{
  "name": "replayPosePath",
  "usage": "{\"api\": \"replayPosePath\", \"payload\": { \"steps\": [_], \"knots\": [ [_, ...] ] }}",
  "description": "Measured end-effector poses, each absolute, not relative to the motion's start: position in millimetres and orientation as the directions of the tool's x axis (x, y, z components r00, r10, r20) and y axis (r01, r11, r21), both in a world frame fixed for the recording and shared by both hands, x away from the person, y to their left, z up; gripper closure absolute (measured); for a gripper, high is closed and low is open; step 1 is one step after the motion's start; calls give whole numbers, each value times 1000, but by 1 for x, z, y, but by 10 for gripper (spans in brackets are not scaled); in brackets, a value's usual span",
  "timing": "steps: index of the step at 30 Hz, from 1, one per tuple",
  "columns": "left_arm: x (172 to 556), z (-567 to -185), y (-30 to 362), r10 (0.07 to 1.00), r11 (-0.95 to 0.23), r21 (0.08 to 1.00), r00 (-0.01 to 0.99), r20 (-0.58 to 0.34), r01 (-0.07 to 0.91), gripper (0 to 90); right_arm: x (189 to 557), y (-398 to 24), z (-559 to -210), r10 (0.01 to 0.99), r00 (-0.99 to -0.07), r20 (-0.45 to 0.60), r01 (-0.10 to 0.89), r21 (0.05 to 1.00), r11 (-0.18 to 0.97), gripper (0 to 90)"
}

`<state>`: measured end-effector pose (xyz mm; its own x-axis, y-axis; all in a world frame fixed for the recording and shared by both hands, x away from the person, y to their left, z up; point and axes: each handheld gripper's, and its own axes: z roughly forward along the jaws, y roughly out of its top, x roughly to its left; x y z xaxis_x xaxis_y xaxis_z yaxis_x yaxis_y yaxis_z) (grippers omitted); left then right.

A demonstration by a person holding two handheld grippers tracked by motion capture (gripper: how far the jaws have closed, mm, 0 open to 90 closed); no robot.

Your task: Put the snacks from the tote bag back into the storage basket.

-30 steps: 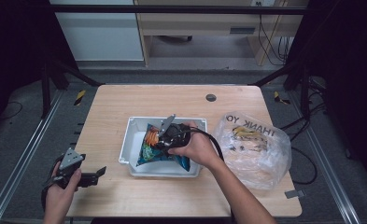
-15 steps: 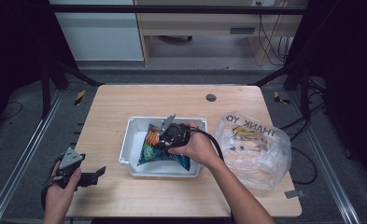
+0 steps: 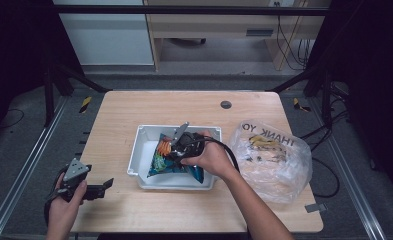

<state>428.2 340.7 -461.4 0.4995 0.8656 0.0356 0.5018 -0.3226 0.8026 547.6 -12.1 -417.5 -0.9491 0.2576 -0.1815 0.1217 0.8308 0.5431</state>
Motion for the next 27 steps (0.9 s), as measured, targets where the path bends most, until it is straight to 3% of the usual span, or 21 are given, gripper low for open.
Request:
{"api": "replayPosePath", "payload": {
  "steps": [27],
  "knots": [
    [428, -462, 339, 862, -330, 800, 506, 39, 502, 28, 551, -11, -421, 269, -947, -174, 137, 539, 831, 431]
  ]
}}
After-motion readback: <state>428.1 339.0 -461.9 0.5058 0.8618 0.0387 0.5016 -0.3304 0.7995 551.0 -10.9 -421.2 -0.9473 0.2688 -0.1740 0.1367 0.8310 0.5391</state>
